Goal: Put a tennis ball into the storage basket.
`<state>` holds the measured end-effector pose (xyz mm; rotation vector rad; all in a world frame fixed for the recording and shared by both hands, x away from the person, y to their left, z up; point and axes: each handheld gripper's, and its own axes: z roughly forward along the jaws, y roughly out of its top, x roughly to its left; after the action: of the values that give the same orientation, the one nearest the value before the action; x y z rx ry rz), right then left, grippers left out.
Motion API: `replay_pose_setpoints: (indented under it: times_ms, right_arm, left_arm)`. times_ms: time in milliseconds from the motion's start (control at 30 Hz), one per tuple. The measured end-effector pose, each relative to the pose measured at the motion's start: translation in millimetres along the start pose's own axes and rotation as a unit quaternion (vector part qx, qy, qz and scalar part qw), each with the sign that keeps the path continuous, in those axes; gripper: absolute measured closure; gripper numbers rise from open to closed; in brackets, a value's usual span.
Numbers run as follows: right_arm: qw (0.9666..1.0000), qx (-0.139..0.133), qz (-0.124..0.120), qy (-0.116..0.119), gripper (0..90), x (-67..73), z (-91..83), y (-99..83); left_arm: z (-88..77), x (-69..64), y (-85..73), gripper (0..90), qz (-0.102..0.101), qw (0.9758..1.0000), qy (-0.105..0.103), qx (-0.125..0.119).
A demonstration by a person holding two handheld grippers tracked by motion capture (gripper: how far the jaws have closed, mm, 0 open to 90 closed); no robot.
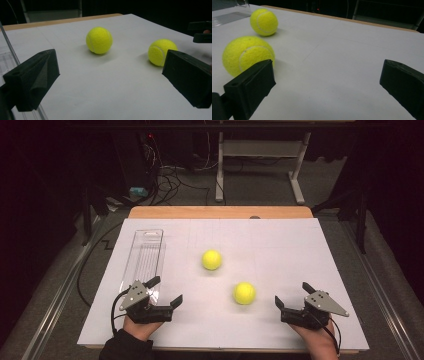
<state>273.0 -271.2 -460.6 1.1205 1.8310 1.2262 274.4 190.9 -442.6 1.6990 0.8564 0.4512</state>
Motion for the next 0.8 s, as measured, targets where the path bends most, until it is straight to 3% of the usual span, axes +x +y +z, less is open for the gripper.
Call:
replay_pose_setpoints:
  times_ms: [467,800]
  right_arm:
    - [1.0000,0.001,-0.001,0.005,0.0,0.6,1.9,-0.3]
    - [1.0000,0.003,0.001,0.008,0.0,0.7,2.5,-1.0]
  left_arm:
    - [0.3,-1.7,1.3,2.6,0.006,1.0000,-0.002,0.007]
    - [8.0,-10.6,7.5,3.3,0.020,0.9992,-0.008,0.035]
